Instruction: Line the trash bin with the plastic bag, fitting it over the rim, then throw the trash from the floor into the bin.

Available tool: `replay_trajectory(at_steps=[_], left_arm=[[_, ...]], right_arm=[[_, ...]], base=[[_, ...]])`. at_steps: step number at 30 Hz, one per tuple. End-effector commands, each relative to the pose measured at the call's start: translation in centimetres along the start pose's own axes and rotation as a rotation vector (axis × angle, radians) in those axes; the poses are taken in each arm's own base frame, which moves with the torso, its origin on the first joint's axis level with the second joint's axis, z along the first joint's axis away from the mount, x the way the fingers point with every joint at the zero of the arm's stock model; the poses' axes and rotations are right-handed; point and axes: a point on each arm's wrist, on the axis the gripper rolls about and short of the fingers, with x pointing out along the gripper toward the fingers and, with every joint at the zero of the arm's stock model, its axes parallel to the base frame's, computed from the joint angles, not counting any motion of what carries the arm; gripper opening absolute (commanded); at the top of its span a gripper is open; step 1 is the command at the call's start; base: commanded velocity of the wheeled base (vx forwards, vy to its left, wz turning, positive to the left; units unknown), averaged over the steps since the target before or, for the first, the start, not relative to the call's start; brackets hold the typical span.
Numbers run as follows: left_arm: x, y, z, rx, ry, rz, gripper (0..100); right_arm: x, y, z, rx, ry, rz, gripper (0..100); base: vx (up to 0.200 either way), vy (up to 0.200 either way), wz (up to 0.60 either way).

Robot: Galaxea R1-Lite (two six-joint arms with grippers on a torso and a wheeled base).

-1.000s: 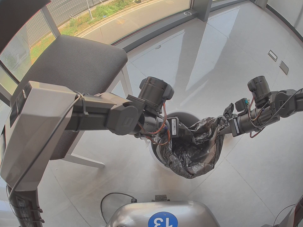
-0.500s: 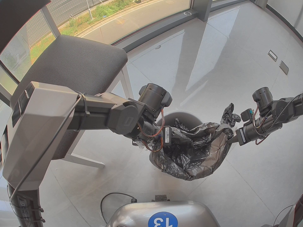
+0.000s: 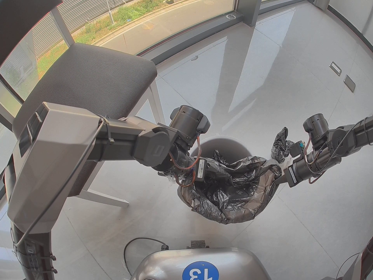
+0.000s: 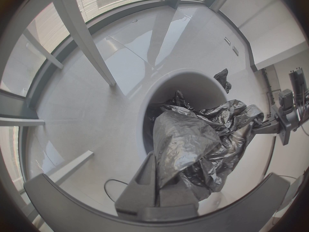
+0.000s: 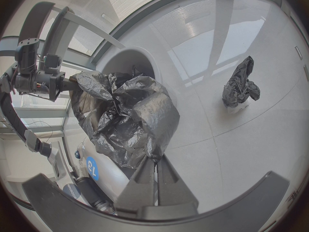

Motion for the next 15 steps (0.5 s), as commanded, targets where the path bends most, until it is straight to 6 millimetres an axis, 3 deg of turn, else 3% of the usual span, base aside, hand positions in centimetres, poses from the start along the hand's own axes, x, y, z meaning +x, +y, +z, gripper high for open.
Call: replay_trajectory(at_steps=[1, 10, 15], left_arm=[[0.9, 0.2, -0.2, 0.025, 0.007, 0.035, 0], [3.7, 0.7, 1.8, 0.015, -0.083, 0.148, 0], [4.4, 0.8, 3.1, -0.030, -0.145, 0.178, 0]], right_arm=[[1.0, -0.4, -0.2, -0.004, 0.025, 0.005, 0], [1.5, -1.4, 1.1, 0.007, -0.010, -0.013, 0], [0.4, -2.6, 2.1, 0.015, -0.061, -0.046, 0]], base=[[0.000, 0.000, 0.00], [0.000, 0.000, 0.00], [0.000, 0.000, 0.00]])
